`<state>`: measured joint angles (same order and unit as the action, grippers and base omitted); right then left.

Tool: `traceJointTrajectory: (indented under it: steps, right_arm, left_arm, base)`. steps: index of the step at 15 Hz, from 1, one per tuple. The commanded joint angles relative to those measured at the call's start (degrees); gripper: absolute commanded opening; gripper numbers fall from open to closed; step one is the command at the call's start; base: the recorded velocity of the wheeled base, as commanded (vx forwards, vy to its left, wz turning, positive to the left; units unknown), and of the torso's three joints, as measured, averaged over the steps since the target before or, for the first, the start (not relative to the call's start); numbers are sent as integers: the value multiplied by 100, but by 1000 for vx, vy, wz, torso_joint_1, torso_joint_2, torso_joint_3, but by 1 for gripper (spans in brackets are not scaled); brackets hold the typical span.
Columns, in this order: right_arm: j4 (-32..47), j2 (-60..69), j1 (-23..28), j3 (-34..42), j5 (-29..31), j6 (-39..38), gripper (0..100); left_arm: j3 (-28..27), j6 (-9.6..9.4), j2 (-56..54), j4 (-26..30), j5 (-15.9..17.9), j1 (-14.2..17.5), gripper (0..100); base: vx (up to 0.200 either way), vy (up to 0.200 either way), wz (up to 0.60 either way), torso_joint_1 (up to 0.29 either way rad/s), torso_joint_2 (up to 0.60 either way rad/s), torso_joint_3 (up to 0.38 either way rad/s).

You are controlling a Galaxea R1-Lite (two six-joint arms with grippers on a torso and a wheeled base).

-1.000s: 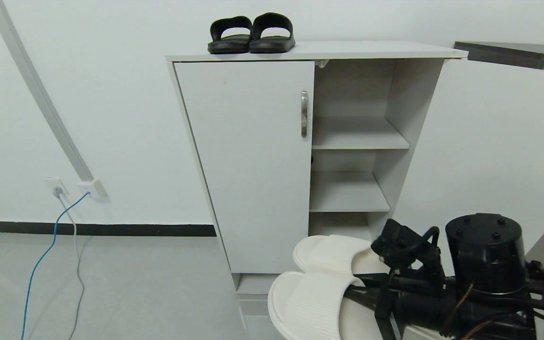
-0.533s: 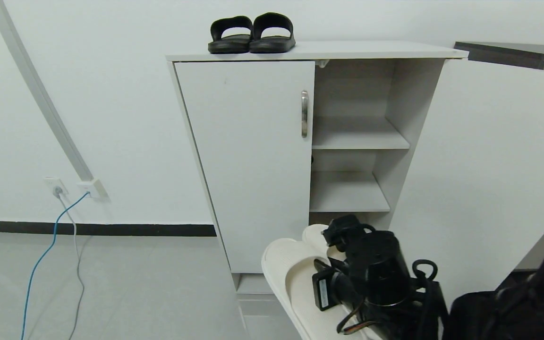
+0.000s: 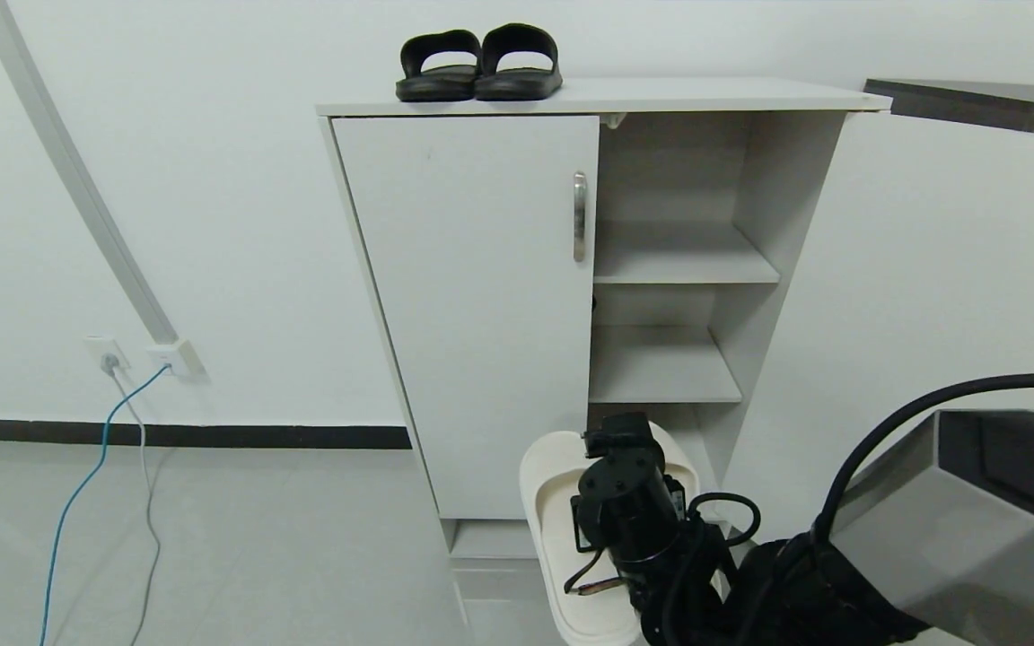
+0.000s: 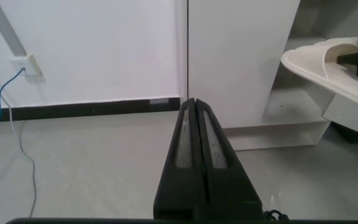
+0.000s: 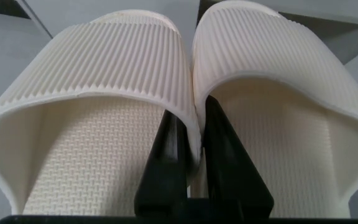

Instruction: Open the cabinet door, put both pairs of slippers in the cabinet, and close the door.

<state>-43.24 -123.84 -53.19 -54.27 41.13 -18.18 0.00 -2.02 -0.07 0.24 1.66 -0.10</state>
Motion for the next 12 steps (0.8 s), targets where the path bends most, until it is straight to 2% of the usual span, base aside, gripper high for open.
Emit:
traceJointTrajectory:
  steps: [1, 5, 12]
  right_arm:
    - [0, -122, 37, -31, 0, -2, 0]
    - [0, -140, 98, -31, 0, -2, 0]
    - [-18, -588, 335, -250, 79, -2, 0]
  left_arm:
    - [0, 0, 7, 2, 1, 1, 0]
    - [0, 0, 7, 2, 1, 1, 0]
    - [-9, 18, 16, 2, -8, 1, 0]
  base:
    - [0, -200, 0, -2, 7, 2]
    - [0, -200, 0, 4, 0, 0]
    - [0, 0, 0, 0, 0, 0]
